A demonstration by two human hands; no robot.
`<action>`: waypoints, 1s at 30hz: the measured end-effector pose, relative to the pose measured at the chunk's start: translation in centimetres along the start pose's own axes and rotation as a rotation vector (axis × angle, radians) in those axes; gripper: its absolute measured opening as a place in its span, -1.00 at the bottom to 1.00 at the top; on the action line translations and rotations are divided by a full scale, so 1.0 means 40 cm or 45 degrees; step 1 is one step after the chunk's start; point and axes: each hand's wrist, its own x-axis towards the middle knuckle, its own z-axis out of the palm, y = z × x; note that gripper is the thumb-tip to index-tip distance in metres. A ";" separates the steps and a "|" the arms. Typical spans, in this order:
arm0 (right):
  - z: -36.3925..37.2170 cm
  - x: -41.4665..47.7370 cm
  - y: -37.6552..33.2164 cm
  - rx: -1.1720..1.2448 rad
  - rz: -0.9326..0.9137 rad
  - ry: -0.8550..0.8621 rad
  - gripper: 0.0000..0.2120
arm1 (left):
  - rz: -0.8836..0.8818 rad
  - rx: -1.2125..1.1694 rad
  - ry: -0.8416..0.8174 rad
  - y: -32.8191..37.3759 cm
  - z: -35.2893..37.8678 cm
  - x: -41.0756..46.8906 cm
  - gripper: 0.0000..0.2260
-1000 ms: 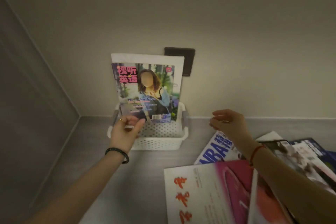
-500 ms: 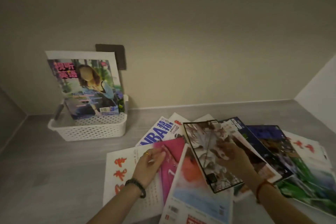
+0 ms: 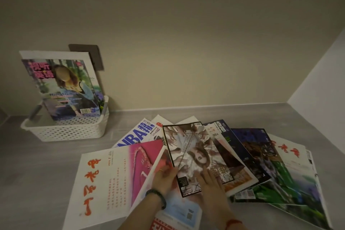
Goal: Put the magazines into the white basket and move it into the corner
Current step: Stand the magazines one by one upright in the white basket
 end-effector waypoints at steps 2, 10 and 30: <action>-0.007 -0.008 0.000 -0.024 -0.050 0.009 -0.28 | -0.037 0.022 0.028 0.001 0.009 0.014 -0.78; -0.037 -0.041 0.007 0.369 -0.003 0.171 -0.32 | 0.005 0.089 0.124 0.019 0.044 0.020 -0.88; -0.484 0.074 -0.337 0.940 -0.515 0.738 -0.86 | 1.112 0.480 0.674 0.303 -0.416 -0.140 -0.71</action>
